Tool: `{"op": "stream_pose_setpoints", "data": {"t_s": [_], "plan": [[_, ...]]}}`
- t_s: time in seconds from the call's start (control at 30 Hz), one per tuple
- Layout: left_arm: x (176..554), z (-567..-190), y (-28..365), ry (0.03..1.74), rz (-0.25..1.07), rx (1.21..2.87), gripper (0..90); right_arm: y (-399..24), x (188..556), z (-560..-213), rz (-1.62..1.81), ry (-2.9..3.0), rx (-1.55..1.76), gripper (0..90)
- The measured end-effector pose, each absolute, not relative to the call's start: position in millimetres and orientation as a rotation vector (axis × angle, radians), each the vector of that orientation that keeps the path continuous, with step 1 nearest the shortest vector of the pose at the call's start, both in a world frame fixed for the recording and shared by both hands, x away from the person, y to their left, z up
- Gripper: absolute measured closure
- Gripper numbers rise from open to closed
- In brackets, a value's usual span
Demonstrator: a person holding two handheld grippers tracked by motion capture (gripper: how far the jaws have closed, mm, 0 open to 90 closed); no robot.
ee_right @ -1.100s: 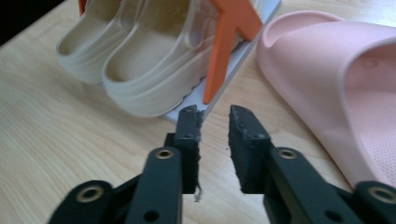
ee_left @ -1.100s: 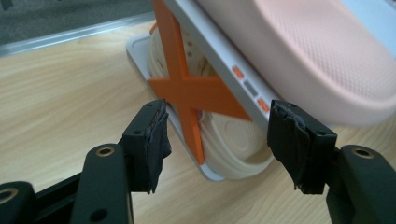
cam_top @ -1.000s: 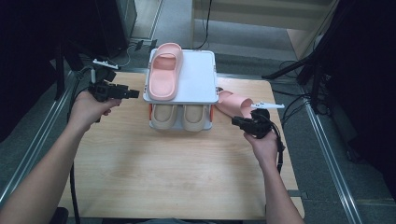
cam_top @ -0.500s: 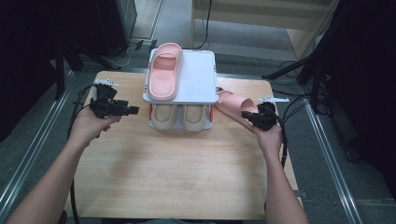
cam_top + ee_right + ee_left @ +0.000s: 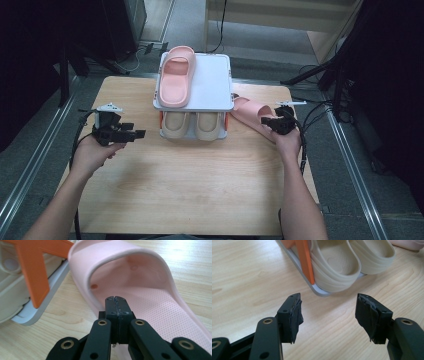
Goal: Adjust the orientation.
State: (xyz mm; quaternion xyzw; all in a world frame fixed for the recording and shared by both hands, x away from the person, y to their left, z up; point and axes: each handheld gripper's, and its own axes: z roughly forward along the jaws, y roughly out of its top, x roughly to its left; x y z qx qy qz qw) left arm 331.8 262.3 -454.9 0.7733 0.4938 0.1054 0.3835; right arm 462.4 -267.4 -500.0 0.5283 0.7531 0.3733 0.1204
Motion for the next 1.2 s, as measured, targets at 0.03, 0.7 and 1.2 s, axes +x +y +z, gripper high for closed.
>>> {"op": "stream_pose_setpoints", "data": {"t_s": [0.03,0.7,1.2], "plan": [[328.9,-456.5,262.0,1.259,0.276,1.972,38.0,-267.5,463.9,-501.4,1.082,2.203,1.549,89.8],[311.8,-475.5,268.4,1.269,0.307,1.958,38.0,-264.0,466.3,-506.1,1.041,2.216,1.578,88.3],[317.4,-478.0,267.6,1.268,0.297,1.977,38.0,-232.9,459.0,-504.1,1.026,2.288,1.528,88.6]]}}
